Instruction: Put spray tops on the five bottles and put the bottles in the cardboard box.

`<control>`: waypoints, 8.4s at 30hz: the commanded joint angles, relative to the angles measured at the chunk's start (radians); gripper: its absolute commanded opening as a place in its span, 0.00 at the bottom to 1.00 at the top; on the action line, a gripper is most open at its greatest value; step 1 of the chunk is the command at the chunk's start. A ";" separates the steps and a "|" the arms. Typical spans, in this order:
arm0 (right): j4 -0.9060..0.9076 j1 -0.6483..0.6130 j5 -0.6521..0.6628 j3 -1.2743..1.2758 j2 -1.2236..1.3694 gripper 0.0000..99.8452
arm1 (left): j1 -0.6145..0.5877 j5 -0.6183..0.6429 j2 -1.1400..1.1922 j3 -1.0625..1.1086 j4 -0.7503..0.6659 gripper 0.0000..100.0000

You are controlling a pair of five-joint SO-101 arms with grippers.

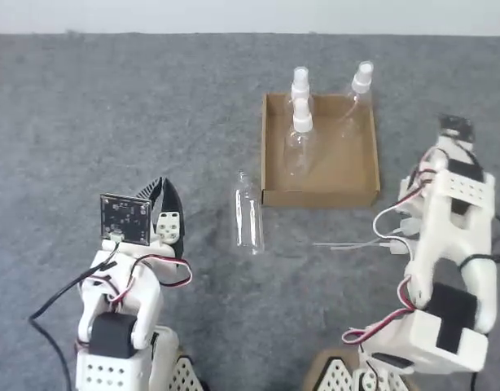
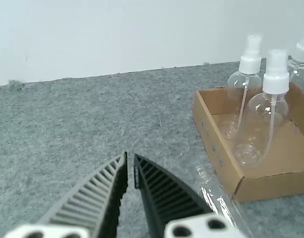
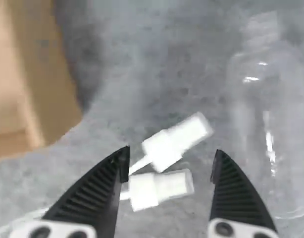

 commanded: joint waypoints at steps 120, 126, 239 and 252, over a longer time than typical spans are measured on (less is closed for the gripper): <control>0.302 -0.773 -0.287 -0.216 -0.334 0.17 | -0.345 -0.068 0.463 -0.038 -0.175 0.01; 0.456 -0.587 -0.216 -0.187 -0.458 0.17 | -0.321 -0.071 0.463 -0.035 -0.175 0.01; -0.013 0.142 -0.226 0.347 -0.325 0.20 | -0.282 -0.074 0.463 -0.010 -0.173 0.01; -0.045 0.027 -0.308 0.419 -0.302 0.18 | -0.281 -0.074 0.463 -0.010 -0.175 0.01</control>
